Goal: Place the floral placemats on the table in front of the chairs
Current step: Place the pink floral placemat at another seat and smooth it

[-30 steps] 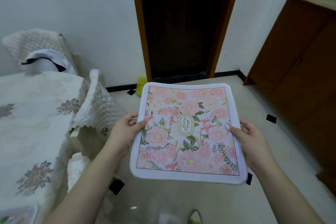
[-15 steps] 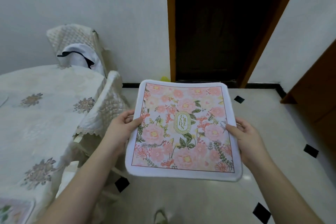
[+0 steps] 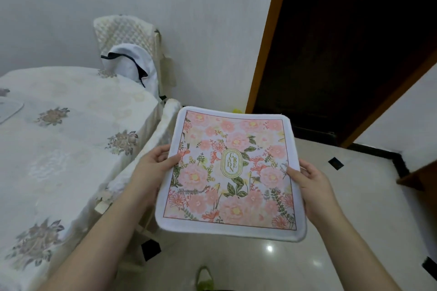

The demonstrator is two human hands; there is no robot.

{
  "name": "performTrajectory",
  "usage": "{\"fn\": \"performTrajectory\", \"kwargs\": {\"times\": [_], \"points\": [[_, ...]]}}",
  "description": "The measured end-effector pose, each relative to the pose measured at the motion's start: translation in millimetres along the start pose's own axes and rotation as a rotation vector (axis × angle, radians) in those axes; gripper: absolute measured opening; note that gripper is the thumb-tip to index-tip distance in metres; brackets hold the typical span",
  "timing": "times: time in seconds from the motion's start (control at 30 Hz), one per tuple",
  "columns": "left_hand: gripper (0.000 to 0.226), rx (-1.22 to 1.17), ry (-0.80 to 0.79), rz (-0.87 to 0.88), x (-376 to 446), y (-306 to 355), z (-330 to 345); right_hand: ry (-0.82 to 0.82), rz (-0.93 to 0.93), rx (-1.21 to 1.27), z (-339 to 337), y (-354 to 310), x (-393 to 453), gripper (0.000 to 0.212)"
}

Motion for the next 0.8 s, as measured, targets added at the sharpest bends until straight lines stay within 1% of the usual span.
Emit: {"fn": "performTrajectory", "kwargs": {"times": [0.23, 0.3, 0.57, 0.67, 0.8], "points": [[0.026, -0.055, 0.018, 0.011, 48.6, 30.9, -24.2, -0.044, 0.008, -0.015, 35.7, -19.9, 68.3, 0.024], [0.029, -0.045, 0.031, 0.014, 60.1, 37.1, -29.8, -0.062, 0.017, -0.005, 43.2, -22.9, 85.4, 0.025], [0.029, -0.045, 0.127, 0.018, 112.3, 52.2, -43.5, -0.150, 0.051, -0.043, 61.4, -34.8, 174.3, 0.025], [0.026, -0.041, 0.179, 0.025, 139.4, 60.8, -40.4, -0.197, 0.050, -0.046, 64.3, -44.5, 214.9, 0.026], [0.026, -0.063, 0.246, 0.019, 179.2, 72.5, -28.2, -0.242, 0.055, -0.074, 58.8, -60.9, 272.3, 0.026]]}}
Point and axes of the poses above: each hand's wrist, its own x-axis towards the middle knuckle, its own z-axis out of the palm, y = z × x, the point moved 7 cm from there along x, towards the middle knuckle, and after that the axes turned 12 degrees about -y, right-handed, at the moved point
